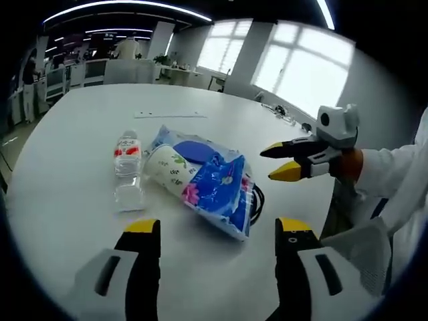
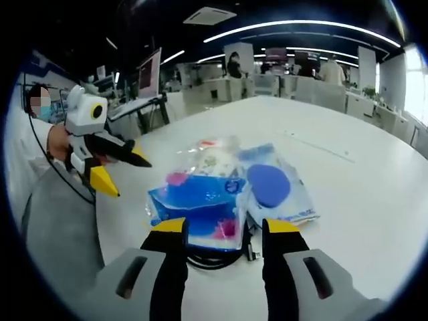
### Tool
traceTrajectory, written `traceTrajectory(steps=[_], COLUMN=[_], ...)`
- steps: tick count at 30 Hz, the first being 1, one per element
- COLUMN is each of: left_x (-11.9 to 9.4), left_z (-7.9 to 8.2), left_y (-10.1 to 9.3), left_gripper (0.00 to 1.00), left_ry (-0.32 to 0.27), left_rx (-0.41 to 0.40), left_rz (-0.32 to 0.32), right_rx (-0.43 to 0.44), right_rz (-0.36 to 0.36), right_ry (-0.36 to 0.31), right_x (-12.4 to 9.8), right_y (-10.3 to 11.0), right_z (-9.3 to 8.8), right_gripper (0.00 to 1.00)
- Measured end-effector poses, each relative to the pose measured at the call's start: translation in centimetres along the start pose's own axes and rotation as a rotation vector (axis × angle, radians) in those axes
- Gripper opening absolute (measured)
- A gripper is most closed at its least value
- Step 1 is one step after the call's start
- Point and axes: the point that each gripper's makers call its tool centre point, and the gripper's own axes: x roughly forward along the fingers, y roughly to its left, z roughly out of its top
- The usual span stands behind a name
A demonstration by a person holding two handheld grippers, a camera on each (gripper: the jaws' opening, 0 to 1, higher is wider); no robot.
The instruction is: Arrange the tabletop items into an orderly group along one side of the table until the central work area is clear of visible clutter.
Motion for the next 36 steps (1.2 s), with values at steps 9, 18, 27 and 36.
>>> traceTrajectory(steps=[9,18,27,36], left_x=[1.1,1.8,2.4,3.0], left_z=[-0.5,-1.1,-1.8,-2.4], left_y=[0.0,0.3,0.3,-0.2], left_gripper=[0.63,0.56,0.48,0.38], left_ry=[0.018,0.039,0.054,0.072], left_rx=[-0.017,-0.025,-0.051,-0.071], left_rz=[0.009,0.013,0.018,0.005], right_rx=[0.011,0.023,0.013,0.018], right_rz=[0.005,0.011,0.024,0.031], right_ry=[0.020,0.034,0.042,0.049], right_x=[0.8,1.6,2.4,2.9], right_y=[-0.6,-0.9,-1.0,-1.2], right_z=[-0.8,-1.5,-1.8,-2.1], right_gripper=[0.40,0.35,0.28,0.22])
